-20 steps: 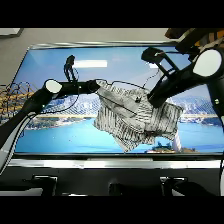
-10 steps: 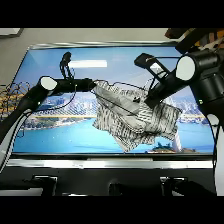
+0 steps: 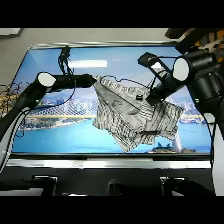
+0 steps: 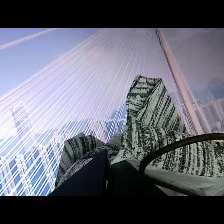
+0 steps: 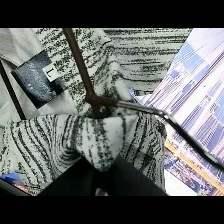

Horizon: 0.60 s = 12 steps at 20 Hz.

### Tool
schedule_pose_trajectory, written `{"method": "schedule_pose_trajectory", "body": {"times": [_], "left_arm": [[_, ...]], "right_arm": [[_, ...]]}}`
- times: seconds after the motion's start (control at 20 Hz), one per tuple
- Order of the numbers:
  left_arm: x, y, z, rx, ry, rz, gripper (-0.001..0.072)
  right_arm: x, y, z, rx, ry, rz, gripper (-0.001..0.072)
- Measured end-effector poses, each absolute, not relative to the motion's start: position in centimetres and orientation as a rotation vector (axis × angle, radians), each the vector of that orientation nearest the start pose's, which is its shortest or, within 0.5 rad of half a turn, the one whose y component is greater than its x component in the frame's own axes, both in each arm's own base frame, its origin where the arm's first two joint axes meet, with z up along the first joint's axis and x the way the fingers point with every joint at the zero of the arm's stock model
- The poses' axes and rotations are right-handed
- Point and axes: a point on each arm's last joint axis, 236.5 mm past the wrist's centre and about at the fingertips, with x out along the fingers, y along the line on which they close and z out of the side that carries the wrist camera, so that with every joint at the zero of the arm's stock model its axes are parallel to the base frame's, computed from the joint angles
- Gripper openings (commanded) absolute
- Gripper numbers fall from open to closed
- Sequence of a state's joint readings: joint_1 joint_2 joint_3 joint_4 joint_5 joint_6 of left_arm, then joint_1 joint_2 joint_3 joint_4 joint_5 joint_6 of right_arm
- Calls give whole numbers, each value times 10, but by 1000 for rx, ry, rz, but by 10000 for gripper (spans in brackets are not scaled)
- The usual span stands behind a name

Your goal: Fold the clothes and pants, and hang the long-sleeved shirts on hangers.

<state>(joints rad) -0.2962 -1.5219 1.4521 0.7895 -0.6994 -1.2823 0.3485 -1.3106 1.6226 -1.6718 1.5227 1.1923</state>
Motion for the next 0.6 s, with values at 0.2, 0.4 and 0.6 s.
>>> {"method": "schedule_pose_trajectory", "body": {"times": [0.2, 0.4, 0.6], "left_arm": [[505, -264, 137, -389, 695, -627, 16], [509, -265, 149, -382, 660, -625, 16], [510, -269, 180, -321, 588, -643, 15]], "right_arm": [[383, 119, 133, -601, 1126, 455, 25], [382, 135, 126, -625, 1127, 486, 25], [388, 146, 108, -633, 1159, 465, 25]]}}
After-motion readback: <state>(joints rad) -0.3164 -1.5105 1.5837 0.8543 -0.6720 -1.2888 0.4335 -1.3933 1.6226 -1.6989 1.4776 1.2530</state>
